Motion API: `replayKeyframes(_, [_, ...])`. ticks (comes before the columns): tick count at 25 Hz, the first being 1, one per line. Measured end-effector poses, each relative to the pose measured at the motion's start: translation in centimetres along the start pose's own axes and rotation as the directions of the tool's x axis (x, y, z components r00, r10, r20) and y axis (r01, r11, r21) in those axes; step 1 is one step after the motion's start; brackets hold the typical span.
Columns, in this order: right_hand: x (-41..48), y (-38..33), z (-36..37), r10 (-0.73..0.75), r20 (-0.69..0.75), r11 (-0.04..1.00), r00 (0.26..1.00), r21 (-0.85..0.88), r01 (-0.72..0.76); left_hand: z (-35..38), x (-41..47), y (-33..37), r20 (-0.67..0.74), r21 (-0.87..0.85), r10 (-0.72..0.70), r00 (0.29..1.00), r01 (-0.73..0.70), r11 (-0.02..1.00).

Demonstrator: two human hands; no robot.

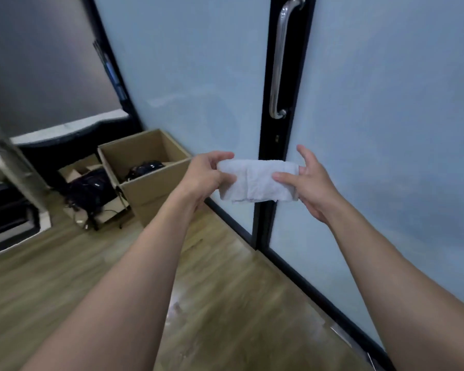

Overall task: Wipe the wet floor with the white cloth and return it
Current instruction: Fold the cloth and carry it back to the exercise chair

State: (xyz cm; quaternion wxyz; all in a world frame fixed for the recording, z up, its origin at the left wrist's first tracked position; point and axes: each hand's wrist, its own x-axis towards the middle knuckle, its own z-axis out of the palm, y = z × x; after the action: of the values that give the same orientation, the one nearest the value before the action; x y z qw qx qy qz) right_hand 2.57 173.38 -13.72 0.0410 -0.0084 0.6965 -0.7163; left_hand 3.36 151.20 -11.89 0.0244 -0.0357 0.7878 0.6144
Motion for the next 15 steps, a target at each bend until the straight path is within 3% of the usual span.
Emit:
replayKeyframes(3, [1.7, -3.0, 6.4, -0.108, 0.168, 0.982, 0.980, -0.135, 0.132, -6.8, -2.1, 1.3, -0.219, 0.182, 0.075, 0.973, -0.035, 0.983])
replayKeyframes(5, [2.2, -4.7, 11.7, -0.160, 0.261, 0.952, 0.952, -0.216, 0.219, -12.0, -3.8, 1.7, -0.368, 0.356, 0.162, 0.916, -0.023, 0.934])
replayKeyframes(8, [2.2, -7.0, 19.9, -0.302, 0.318, 0.832, 0.899, -0.372, 0.411, -19.1, -6.7, 2.0, -0.492, 0.483, 0.263, 0.830, 0.009, 0.876])
replayKeyframes(12, [1.5, -10.0, 31.6, -0.411, 0.399, 0.730, 0.819, -0.394, 0.558, -29.7, -10.4, 1.0, -0.619, 0.363, 0.233, 0.750, 0.010, 0.932])
replayKeyframes(15, [0.9, -11.2, 40.0, -0.315, 0.502, 0.840, 0.806, -0.248, 0.483, -37.2, -12.8, -0.2, -0.645, 0.105, 0.117, 0.755, -0.064, 0.992])
